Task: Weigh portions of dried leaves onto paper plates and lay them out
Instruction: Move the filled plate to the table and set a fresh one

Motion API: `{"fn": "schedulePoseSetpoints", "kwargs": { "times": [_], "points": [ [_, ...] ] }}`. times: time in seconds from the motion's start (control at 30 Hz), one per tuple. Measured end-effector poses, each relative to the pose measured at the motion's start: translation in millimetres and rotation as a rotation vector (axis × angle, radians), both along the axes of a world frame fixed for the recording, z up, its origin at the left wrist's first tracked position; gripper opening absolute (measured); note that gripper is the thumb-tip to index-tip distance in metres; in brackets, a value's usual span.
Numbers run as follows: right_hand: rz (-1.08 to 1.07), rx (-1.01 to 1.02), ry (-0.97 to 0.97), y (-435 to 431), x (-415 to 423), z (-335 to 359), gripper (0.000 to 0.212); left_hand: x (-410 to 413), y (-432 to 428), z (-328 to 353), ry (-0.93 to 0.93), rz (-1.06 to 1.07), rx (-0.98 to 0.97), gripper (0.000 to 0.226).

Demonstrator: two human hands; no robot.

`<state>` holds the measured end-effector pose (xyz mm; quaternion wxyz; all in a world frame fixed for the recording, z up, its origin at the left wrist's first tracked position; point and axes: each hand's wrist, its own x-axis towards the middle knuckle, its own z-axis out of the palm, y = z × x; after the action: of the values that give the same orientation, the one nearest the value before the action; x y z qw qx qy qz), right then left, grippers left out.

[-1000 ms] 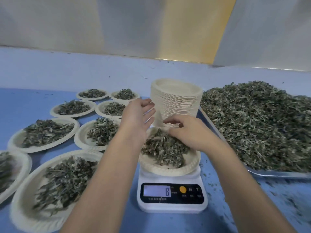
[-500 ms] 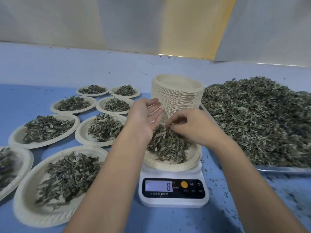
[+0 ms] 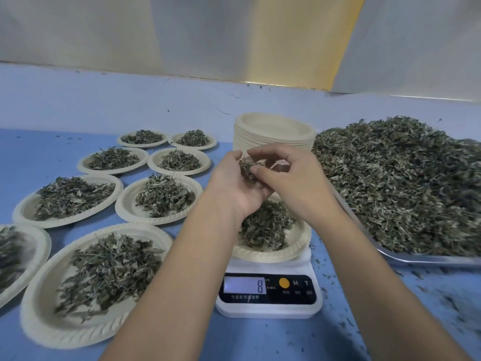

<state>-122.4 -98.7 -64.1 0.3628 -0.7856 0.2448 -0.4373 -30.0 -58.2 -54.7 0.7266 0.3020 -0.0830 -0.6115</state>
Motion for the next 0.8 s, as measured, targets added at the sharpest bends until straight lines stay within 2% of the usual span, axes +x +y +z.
{"fn": "schedulePoseSetpoints", "kwargs": {
  "times": [0.13,0.2,0.37,0.5,0.67,0.8],
  "points": [
    [0.019,0.08,-0.139,-1,-3,3,0.02,4,1,-1,0.165,0.065,-0.024,0.031],
    [-0.044,0.062,-0.124,-5,-5,4,0.017,8,0,-3,0.193,0.142,-0.014,0.028],
    [-0.142,-0.015,0.14,-12,-5,-7,0.01,17,-2,-9,0.046,0.223,0.057,0.032],
    [-0.087,-0.026,0.369,-14,-3,-12,0.002,23,-5,-16,0.015,0.278,0.084,0.033],
    [0.042,0.057,0.635,-13,-7,-11,0.039,29,-3,-17,0.147,0.286,0.078,0.038],
    [0.093,0.053,0.693,-12,-9,-11,0.049,32,1,-15,0.202,0.281,0.083,0.036]
  ]
}}
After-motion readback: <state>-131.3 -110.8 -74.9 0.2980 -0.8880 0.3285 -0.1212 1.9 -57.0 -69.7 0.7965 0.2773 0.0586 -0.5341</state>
